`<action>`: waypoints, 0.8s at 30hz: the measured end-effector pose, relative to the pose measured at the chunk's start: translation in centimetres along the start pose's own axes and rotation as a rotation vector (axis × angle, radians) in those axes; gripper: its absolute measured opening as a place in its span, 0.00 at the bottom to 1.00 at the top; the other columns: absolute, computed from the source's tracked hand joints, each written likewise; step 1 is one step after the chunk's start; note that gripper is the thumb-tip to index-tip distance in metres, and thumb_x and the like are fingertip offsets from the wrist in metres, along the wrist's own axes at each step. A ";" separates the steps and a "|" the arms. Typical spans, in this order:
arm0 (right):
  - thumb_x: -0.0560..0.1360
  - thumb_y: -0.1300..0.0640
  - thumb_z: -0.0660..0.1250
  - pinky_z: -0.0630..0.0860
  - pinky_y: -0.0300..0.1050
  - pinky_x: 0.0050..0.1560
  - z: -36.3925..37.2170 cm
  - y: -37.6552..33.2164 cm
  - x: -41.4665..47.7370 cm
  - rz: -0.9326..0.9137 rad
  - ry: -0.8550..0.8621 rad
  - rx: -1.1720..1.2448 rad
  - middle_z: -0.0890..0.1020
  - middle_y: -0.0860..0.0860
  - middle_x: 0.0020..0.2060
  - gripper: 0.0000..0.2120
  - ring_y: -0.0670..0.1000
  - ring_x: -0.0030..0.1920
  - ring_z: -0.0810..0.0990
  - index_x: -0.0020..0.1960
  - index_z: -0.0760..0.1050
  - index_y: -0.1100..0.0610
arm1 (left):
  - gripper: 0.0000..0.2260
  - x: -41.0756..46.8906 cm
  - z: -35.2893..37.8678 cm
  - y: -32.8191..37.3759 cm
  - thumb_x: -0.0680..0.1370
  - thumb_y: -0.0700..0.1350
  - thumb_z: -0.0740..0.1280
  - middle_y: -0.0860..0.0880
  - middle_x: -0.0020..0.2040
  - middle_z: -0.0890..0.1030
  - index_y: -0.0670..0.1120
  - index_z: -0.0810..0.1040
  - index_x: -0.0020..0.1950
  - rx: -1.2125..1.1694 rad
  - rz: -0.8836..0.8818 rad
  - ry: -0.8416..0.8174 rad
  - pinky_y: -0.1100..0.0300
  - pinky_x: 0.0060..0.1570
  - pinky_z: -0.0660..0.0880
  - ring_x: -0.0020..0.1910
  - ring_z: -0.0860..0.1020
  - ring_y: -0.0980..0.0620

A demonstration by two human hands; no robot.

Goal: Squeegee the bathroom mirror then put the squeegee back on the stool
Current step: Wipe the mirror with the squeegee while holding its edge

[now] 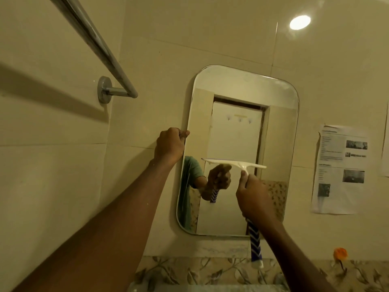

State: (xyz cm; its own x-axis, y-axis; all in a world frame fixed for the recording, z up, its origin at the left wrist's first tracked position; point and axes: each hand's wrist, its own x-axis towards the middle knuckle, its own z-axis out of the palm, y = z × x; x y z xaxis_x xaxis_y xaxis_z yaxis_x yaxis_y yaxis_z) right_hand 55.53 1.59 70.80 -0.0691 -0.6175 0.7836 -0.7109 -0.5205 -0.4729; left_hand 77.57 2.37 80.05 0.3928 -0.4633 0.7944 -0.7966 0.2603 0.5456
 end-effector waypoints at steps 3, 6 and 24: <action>0.82 0.46 0.47 0.70 0.40 0.23 -0.1 0.2 -0.6 -0.006 -0.044 -0.030 0.76 0.49 0.27 0.22 0.46 0.25 0.75 0.43 0.73 0.56 | 0.17 -1.4 0.6 -0.9 0.80 0.54 0.61 0.41 0.46 0.83 0.41 0.80 0.50 0.027 -0.013 -0.007 0.57 0.37 0.68 0.41 0.76 0.48; 0.82 0.46 0.49 0.70 0.37 0.18 -1.3 -0.7 1.1 0.044 -0.086 0.008 0.77 0.50 0.27 0.21 0.45 0.22 0.75 0.38 0.71 0.54 | 0.17 -2.3 1.0 -1.4 0.81 0.53 0.61 0.42 0.46 0.83 0.41 0.80 0.50 0.052 -0.017 0.003 0.60 0.34 0.65 0.39 0.73 0.50; 0.82 0.48 0.49 0.61 0.37 0.23 -0.3 1.0 -2.0 -0.023 -0.076 -0.081 0.73 0.46 0.25 0.20 0.43 0.24 0.71 0.35 0.69 0.52 | 0.15 -4.9 1.8 -2.9 0.82 0.51 0.60 0.42 0.50 0.82 0.40 0.79 0.53 0.046 0.028 0.033 0.58 0.41 0.69 0.49 0.79 0.44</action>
State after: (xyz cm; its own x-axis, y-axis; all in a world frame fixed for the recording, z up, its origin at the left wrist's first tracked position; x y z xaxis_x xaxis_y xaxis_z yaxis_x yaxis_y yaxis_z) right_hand 54.79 2.48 68.83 -0.0016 -0.6504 0.7596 -0.7661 -0.4874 -0.4189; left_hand 77.11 2.34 74.08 0.3840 -0.4280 0.8181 -0.8277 0.2332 0.5105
